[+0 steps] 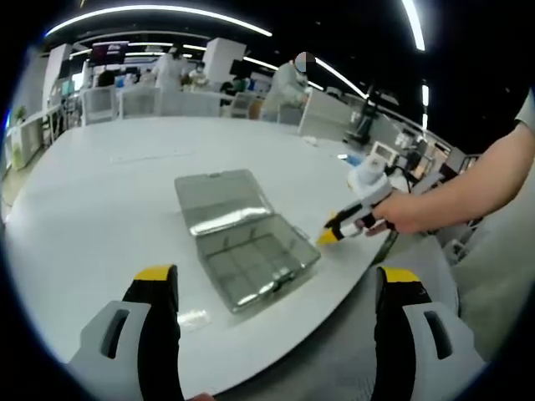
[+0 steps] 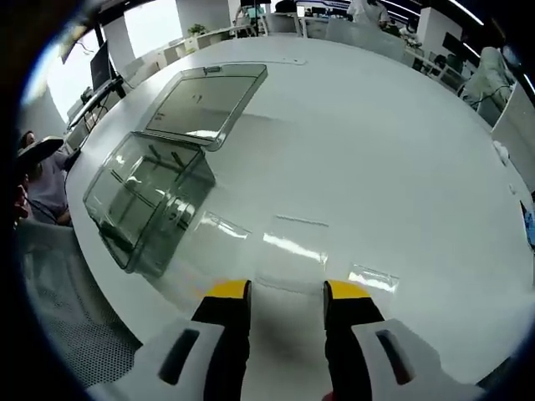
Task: Insert the divider into the dual guide fixture by aligning both edges with the guide slots and pushing it downward to the bottom, including one-sided entry, uneven engagement, binding, and posture correction.
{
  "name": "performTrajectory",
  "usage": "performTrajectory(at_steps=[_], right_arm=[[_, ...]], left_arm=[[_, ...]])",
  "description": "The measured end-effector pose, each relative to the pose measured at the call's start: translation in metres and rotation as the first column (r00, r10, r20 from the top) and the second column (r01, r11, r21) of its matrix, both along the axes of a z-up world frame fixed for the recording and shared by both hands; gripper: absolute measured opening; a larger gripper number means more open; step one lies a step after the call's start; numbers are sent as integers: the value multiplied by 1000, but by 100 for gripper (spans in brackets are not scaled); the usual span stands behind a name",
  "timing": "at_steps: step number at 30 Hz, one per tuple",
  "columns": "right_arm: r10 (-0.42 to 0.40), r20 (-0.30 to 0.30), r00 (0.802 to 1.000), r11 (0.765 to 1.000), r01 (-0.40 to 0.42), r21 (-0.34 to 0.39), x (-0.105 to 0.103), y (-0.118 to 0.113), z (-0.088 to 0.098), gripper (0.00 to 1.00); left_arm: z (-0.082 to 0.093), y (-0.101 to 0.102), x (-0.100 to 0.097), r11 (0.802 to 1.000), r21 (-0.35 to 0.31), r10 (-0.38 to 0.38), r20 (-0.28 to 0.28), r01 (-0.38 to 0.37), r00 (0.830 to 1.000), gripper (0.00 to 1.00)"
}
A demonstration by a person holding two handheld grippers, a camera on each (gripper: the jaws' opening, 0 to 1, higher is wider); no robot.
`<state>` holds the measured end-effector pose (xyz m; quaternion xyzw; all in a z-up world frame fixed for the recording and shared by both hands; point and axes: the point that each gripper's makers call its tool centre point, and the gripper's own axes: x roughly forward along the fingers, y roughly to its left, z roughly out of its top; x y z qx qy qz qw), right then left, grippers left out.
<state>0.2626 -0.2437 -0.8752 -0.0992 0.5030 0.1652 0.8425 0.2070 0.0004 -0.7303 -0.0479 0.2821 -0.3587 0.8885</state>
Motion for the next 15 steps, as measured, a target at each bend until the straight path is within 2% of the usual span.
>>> performTrajectory(at_steps=[15], right_arm=[[-14,-6,1000,1000,14,25,-3,1,5,29]], left_arm=[[1,-4,-1,1000,5,-7,2,7,1000,96]])
